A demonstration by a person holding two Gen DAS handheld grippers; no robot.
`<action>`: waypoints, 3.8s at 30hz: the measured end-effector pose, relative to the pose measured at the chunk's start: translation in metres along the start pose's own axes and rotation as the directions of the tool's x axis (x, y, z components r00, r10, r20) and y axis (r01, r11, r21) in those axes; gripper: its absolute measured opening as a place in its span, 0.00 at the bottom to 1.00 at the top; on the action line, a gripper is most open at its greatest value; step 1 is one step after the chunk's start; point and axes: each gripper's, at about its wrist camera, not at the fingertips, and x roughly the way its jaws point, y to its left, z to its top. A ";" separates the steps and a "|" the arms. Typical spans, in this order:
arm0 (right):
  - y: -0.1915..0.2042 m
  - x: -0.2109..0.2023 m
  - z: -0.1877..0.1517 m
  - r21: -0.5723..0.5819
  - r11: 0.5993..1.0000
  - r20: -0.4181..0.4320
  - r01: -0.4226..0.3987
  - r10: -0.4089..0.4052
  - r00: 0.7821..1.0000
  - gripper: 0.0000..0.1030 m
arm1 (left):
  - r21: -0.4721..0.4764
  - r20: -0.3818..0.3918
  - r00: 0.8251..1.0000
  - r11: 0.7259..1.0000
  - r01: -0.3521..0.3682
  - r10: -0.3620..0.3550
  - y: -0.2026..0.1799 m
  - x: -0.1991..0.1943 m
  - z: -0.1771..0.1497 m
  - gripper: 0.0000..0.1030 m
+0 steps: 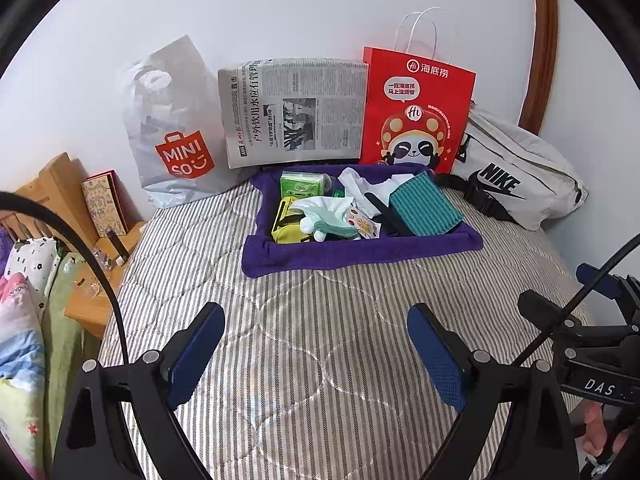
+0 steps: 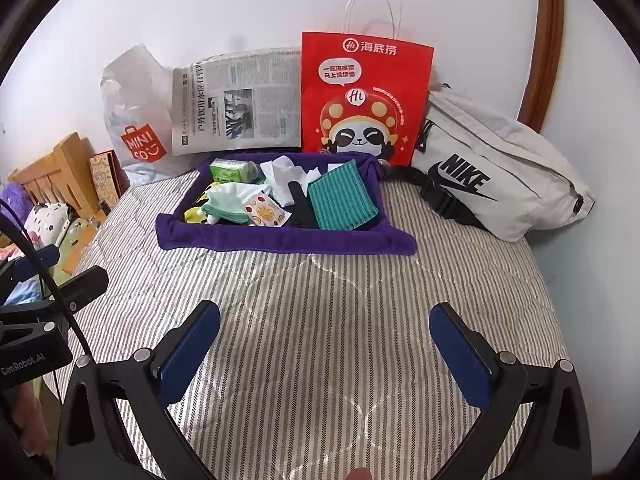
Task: Organize soft objects
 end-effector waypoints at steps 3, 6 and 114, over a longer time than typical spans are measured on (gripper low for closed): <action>-0.002 -0.001 0.000 0.005 1.000 0.000 0.000 0.000 1.000 1.00 | 0.000 0.001 1.000 1.000 -0.003 0.003 0.000 -0.001 0.000 0.90; -0.004 -0.001 0.000 0.011 1.000 -0.003 0.003 -0.003 1.000 1.00 | -0.003 0.000 1.000 1.000 -0.003 0.003 -0.001 -0.001 -0.001 0.90; 0.001 -0.002 -0.004 0.005 1.000 -0.025 0.004 -0.004 1.000 1.00 | -0.019 -0.019 1.000 1.000 0.012 -0.012 -0.003 -0.002 -0.006 0.90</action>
